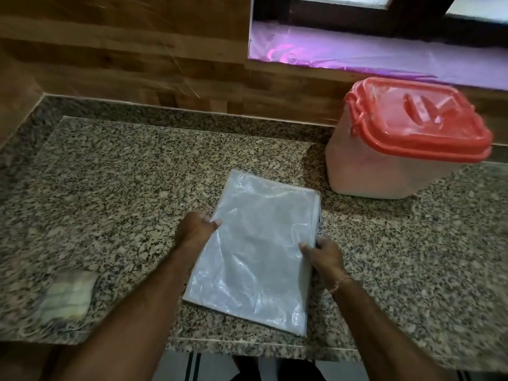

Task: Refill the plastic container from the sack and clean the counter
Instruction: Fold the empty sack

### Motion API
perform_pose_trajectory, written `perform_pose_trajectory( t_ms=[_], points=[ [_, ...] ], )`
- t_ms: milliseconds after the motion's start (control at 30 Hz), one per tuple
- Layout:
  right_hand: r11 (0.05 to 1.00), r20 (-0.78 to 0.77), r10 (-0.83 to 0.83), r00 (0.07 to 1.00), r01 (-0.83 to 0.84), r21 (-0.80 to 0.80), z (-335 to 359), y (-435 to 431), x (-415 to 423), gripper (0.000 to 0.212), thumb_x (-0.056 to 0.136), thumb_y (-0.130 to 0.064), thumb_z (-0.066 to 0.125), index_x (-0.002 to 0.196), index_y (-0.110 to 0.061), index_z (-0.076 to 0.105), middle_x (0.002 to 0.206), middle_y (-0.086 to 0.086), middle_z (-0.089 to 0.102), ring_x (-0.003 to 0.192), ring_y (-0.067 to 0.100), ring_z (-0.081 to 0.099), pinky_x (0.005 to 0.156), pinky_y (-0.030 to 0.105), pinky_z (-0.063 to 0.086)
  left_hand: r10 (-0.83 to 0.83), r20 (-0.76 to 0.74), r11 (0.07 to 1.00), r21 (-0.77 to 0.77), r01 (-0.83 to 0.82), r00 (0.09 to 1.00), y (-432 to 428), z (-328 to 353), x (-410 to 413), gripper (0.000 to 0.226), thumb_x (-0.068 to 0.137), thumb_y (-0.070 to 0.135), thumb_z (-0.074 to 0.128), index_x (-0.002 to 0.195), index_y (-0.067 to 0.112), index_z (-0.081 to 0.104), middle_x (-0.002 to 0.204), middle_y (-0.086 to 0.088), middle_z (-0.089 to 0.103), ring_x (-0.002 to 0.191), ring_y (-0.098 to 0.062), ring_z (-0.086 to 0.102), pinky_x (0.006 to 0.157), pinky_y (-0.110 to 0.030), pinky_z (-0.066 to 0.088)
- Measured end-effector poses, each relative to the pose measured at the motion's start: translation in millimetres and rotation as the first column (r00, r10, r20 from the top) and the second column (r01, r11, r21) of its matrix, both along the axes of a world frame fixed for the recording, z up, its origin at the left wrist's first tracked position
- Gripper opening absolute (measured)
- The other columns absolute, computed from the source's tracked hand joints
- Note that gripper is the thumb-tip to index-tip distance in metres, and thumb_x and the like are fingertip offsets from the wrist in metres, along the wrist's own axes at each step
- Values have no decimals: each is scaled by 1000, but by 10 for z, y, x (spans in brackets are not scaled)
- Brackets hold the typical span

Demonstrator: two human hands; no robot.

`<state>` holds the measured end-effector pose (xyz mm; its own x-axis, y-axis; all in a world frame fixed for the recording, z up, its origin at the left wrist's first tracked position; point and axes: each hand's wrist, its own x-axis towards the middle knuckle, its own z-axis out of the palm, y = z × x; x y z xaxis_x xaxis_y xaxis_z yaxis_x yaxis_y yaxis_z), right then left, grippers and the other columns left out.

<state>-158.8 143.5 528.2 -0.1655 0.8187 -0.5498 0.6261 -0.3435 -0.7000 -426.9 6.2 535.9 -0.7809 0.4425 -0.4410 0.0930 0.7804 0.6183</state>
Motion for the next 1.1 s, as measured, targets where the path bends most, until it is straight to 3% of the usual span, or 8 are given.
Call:
perform_pose_trajectory(
  t_ms=[100,200,467,633,767,867,933,1100],
  points=[
    [998,-156,-42,987,35,-50,158,100,5,22,94,-18,73,78,-4,70,73,11,68,58,22,66,60,38,59,112,199,973,176,-148,974,-126,27,-101,24,89,18,80,70,12,68,107,-20,75,97,-33,72,90,-41,58],
    [995,-338,-34,940,-1,-102,486,220,-138,23,97,-15,68,86,4,65,70,17,59,47,20,62,43,26,52,174,292,924,282,-259,940,-168,295,-249,4,94,14,73,91,12,73,78,-8,75,64,-19,68,54,-25,53],
    [991,-662,-39,749,-58,-124,1174,437,-604,56,84,-42,71,105,9,65,108,23,71,90,30,73,75,32,66,158,282,756,582,-300,946,-393,1100,-482,28,96,31,72,80,8,68,68,-2,65,59,-15,57,58,-27,47],
    [973,-550,101,829,-198,-121,780,217,-424,39,97,-29,67,98,10,70,109,19,72,100,28,73,76,33,64,160,114,873,448,-195,980,-921,637,-107,70,93,63,62,87,-6,71,77,-15,72,69,-24,66,65,-31,47],
    [951,-330,254,909,-296,-84,378,-46,-140,41,99,-25,67,85,13,69,73,11,69,65,22,64,55,27,50,80,113,986,134,-95,990,-1257,243,239,75,80,82,56,69,9,69,55,3,65,50,-16,60,49,-23,41],
    [954,-189,289,939,-299,-27,92,-150,2,39,95,-23,72,58,-12,62,57,3,56,57,19,53,55,26,42,-33,-245,999,-41,23,969,-1258,69,331,66,83,77,60,108,16,63,108,-9,71,91,-26,67,76,-38,56],
    [945,-103,324,940,-327,-9,-25,-151,37,44,93,-24,73,52,-16,60,56,2,53,58,19,51,58,29,40,-162,-477,986,-115,122,864,-1074,55,338,80,91,65,60,151,16,42,154,-16,46,137,-36,47,107,-52,44],
    [945,-13,312,950,-309,106,-28,-161,5,28,92,-22,73,70,-7,66,63,7,64,63,22,60,61,34,50,-599,-435,800,-307,515,672,-527,-114,346,91,91,81,8,166,30,5,174,-6,3,161,-28,0,126,-53,2]
  ],
)
